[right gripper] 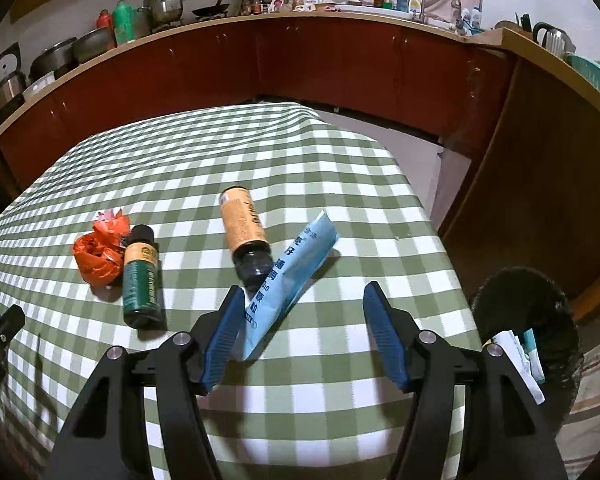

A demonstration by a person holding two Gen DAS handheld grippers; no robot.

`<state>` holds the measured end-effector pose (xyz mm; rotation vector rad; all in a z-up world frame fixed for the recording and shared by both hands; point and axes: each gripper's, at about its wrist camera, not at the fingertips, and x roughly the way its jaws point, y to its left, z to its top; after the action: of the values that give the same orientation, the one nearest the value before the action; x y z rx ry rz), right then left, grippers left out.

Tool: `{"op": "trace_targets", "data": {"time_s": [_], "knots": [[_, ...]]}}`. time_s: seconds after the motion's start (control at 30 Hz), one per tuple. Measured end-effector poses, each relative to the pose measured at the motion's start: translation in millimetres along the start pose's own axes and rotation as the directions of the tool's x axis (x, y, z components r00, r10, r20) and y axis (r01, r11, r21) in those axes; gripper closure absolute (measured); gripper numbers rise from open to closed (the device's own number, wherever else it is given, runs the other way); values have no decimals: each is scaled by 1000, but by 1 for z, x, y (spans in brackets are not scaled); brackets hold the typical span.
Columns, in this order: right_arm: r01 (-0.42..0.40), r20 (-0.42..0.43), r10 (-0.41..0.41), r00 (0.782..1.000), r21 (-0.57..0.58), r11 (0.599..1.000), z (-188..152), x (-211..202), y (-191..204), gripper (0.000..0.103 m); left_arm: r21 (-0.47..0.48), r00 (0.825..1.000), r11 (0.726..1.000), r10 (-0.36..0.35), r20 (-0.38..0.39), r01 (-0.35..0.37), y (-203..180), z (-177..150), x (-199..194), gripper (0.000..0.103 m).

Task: Collect trash
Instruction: 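Move both open tools back over the remaining bottles and red bag, then grasp the blue tube with the right tool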

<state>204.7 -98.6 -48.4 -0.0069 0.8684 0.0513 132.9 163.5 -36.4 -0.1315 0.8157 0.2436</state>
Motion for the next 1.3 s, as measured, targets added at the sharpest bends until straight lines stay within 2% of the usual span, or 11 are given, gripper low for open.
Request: {"op": "trace_targets", "data": {"time_s": [0.37,0.43,0.63,1.07,1.13,1.3], "knots": [[-40,-3,40,999,0,999,0,-2,-11,64,9,1000,1000,-9,-12,9,-5,-3,4,34],[-52,-9,52,999,-6,999,0,-1,-7,72,6,1000,1000,-9,-12,9,-5,-3,5,34],[-78,-3,78,997,-29,997,0,-1,3,78,4,1000,1000,-10,-16,10,-4,-4,7,34],[-73,1,73,997,-54,996,5,2,13,81,3,1000,1000,-16,-23,16,-4,-5,11,34],[-77,-4,77,997,-38,996,7,3,13,74,3,1000,1000,-16,-25,16,-5,-5,12,34],[-75,-15,74,997,-28,997,9,7,13,73,4,1000,1000,-16,-25,16,-6,-4,12,34]]}}
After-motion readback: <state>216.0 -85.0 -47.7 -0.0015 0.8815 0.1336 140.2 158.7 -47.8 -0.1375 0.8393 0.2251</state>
